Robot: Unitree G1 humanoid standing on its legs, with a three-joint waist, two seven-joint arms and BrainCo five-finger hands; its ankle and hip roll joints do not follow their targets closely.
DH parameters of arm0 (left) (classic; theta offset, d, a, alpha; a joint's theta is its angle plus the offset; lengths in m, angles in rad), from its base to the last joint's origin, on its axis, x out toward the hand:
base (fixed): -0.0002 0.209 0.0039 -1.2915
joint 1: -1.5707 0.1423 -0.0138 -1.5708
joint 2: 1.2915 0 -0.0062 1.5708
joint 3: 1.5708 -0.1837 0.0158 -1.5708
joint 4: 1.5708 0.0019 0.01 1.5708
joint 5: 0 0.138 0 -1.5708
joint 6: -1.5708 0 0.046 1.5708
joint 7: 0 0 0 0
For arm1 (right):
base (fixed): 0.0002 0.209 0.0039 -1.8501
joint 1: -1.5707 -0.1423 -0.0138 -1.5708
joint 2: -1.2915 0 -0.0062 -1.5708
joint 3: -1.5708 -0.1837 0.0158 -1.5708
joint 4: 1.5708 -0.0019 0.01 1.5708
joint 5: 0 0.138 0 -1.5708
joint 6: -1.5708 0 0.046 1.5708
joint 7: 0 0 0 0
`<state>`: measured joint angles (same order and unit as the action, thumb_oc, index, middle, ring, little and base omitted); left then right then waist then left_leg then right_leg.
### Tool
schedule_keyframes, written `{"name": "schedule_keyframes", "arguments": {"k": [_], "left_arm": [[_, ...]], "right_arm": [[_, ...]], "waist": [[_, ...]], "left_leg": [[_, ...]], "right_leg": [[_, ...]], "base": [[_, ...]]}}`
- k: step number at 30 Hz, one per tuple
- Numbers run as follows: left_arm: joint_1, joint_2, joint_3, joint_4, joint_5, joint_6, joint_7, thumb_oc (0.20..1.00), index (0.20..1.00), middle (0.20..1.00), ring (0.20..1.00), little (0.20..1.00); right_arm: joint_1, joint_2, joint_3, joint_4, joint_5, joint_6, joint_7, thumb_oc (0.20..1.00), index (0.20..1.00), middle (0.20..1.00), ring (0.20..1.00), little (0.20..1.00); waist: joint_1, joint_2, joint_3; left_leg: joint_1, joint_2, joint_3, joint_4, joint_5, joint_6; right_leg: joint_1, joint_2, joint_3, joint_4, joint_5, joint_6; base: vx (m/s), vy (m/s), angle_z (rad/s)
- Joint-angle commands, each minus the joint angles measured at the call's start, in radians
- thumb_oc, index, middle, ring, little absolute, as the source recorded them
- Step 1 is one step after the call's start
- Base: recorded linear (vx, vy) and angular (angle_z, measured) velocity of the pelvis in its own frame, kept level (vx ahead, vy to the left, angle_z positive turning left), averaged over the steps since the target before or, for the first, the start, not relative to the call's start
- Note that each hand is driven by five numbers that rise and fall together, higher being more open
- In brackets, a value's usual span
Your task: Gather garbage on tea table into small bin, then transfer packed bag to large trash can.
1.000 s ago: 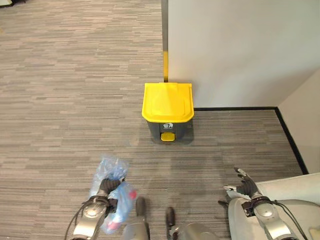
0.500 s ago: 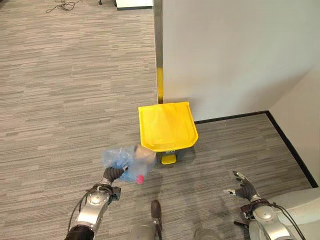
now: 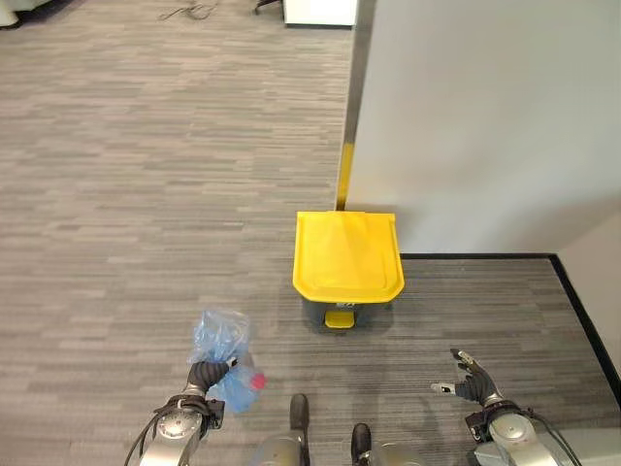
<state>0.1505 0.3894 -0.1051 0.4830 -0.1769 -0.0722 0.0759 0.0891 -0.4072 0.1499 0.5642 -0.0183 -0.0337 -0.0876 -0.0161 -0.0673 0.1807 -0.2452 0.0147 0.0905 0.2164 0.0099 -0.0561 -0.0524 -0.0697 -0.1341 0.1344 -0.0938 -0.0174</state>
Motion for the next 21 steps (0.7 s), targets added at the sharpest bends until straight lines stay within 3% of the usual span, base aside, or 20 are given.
{"name": "schedule_keyframes", "arguments": {"k": [1,5,7,10,14,15,16,17,20,21], "left_arm": [[-0.057,0.023,0.051,-0.051,-0.022,-0.041,-0.008,0.2,0.2,0.2,0.2,0.2],[-0.073,0.028,0.036,-0.046,-0.021,-0.041,-0.002,0.2,0.2,0.2,0.2,0.2],[-0.08,0.028,0.024,-0.046,-0.014,-0.043,-0.008,0.2,0.2,0.2,0.2,0.2],[-0.095,0.04,0.017,-0.054,-0.009,-0.047,-0.008,0.2,0.2,0.2,0.2,0.2],[-0.111,0.064,0.041,-0.051,-0.02,-0.055,0.018,0.2,0.2,0.2,0.2,0.2],[-0.109,0.065,0.042,-0.052,-0.022,-0.056,0.018,0.2,0.2,0.2,0.2,0.2],[-0.103,0.063,0.052,-0.046,-0.029,-0.058,0.024,0.2,0.2,0.2,0.2,0.2],[-0.099,0.06,0.058,-0.046,-0.034,-0.058,0.028,0.2,0.2,0.2,0.2,0.2],[-0.094,0.053,0.068,-0.04,-0.044,-0.06,0.033,0.2,0.2,0.2,0.2,0.2],[-0.087,0.047,0.069,-0.045,-0.044,-0.059,0.028,0.2,0.2,0.2,0.2,0.2]], "right_arm": [[-0.025,-0.041,-0.033,-0.034,0.019,-0.021,-0.027,1.0,1.0,1.0,1.0,1.0],[-0.019,-0.04,-0.039,-0.03,0.015,-0.015,-0.035,1.0,1.0,1.0,1.0,1.0],[-0.024,-0.035,-0.045,-0.029,0.009,-0.017,-0.033,1.0,1.0,1.0,1.0,1.0],[-0.038,-0.021,-0.041,-0.042,0.006,-0.012,-0.036,1.0,1.0,1.0,1.0,1.0],[-0.091,0.017,-0.015,-0.032,0.028,-0.012,-0.044,1.0,1.0,1.0,1.0,1.0],[-0.092,0.021,-0.011,-0.03,0.032,-0.01,-0.044,1.0,1.0,1.0,1.0,1.0],[-0.1,0.018,-0.007,-0.022,0.041,-0.012,-0.045,1.0,1.0,1.0,1.0,1.0],[-0.108,0.018,-0.004,-0.021,0.048,-0.013,-0.047,1.0,1.0,1.0,1.0,1.0],[-0.104,0.018,-0.001,-0.023,0.056,-0.018,-0.053,1.0,1.0,1.0,1.0,1.0],[-0.094,0.009,-0.005,-0.027,0.048,-0.015,-0.052,1.0,1.0,1.0,1.0,1.0]], "waist": [[-0.03,-0.026,0.002],[-0.03,-0.01,-0.006],[-0.037,0.003,-0.013],[-0.039,-0.001,-0.008],[-0.007,-0.009,0.007],[-0.006,-0.011,0.005],[-0.004,-0.013,0.002],[0.001,-0.011,0.005],[0.004,-0.006,0.006],[-0.002,-0.008,0.011]], "left_leg": [[0.028,0.055,-0.013,0.043,-0.073,-0.021],[0.004,0.113,-0.032,-0.078,0.008,-0.044],[0.016,0.105,-0.038,-0.088,-0.008,-0.044],[0.007,0.057,-0.041,-0.052,-0.043,-0.021],[0.023,0.04,0.025,-0.047,-0.076,0.018],[0.035,0.036,0.038,-0.055,-0.075,0.024],[0.072,0.014,0.053,-0.091,-0.073,0.035],[0.092,0.007,0.065,-0.112,-0.072,0.038],[0.121,-0.007,0.078,-0.135,-0.073,0.039],[0.128,-0.016,0.063,-0.132,-0.075,0.041]], "right_leg": [[0.03,-0.047,0.059,-0.087,0.005,0.093],[0.037,-0.077,0.044,-0.085,-0.023,0.111],[0.041,-0.102,0.047,-0.077,-0.025,0.126],[0.014,-0.137,0.078,-0.043,-0.001,0.137],[-0.074,-0.16,0.091,0.043,0.039,0.148],[-0.089,-0.145,0.095,0.056,0.042,0.147],[-0.117,-0.093,0.094,0.057,0.051,0.14],[-0.126,-0.075,0.064,0.052,0.051,0.136],[-0.117,-0.058,0.007,0.019,0.038,0.129],[-0.114,-0.024,0.059,0.02,0.033,0.123]], "base": [[0.07,0.199,0.2],[0.12,0.245,0.09],[0.16,0.342,-0.04],[0.11,0.305,-0.3],[0.03,0.236,-0.46],[0.09,0.19,-1.0],[0.11,0.189,-1.02],[0.11,0.165,-0.69],[0.1,0.018,-0.21],[0.1,-0.052,-0.03]]}}
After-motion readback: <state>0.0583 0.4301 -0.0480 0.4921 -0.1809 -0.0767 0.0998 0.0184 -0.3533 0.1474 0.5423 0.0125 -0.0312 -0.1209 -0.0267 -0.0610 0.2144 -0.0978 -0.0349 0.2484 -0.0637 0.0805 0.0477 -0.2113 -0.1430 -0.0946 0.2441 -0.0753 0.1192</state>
